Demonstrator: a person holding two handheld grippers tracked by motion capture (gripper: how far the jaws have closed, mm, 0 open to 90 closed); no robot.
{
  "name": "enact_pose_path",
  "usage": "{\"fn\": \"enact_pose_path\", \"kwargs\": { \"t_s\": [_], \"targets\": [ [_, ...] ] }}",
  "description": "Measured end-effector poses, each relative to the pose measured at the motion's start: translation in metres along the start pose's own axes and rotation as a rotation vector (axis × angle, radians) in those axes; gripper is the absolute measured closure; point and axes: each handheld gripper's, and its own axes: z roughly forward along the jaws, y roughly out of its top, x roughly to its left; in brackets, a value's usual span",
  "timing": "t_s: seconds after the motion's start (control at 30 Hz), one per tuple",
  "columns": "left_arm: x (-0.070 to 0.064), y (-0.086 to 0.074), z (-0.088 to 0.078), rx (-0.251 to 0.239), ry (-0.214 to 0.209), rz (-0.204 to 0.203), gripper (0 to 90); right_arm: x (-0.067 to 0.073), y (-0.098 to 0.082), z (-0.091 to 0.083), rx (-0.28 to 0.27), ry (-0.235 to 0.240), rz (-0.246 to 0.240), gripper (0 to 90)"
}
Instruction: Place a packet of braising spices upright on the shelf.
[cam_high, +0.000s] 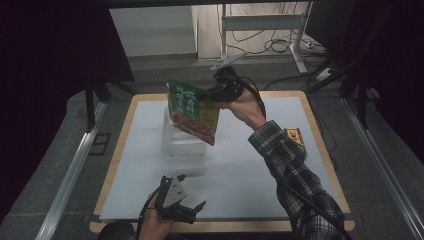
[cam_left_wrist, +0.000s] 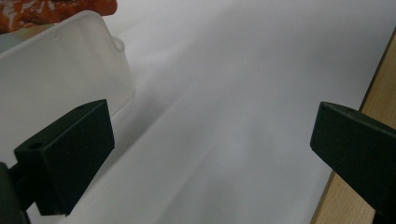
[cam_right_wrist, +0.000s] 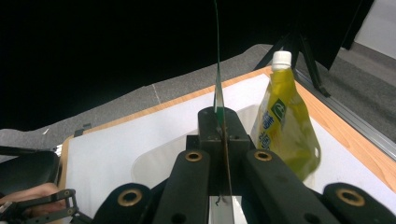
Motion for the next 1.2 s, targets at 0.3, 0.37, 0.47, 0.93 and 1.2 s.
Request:
{"fn": "enact_pose_path", "kwargs": {
  "t_s": [0.3, 0.37, 0.47, 0.93, 1.2],
  "targets": [
    [0.001, 0.000, -0.001, 0.009, 0.000, 0.011, 0.0, 0.001, 0.006, 0.022, 0.009, 0.013, -0.008, 89.0],
    [0.001, 0.000, -0.001, 0.009, 0.000, 0.011, 0.0, 0.002, 0.007, 0.025, 0.009, 0.017, -0.012, 89.0],
    [0.001, 0.000, -0.001, 0.009, -0.001, 0.012, 0.0, 0.002, 0.010, 0.030, 0.009, 0.014, -0.016, 88.9],
    [0.000, 0.000, 0.000, 0.005, -0.005, 0.003, 0.0, -0.006, 0.002, 0.050, 0.003, 0.018, 0.013, 88.9],
    [-0.001, 0.000, 0.001, 0.013, -0.008, 0.005, 0.0, -0.009, -0.011, 0.064, 0.021, 0.018, 0.025, 88.9]
  ]
}}
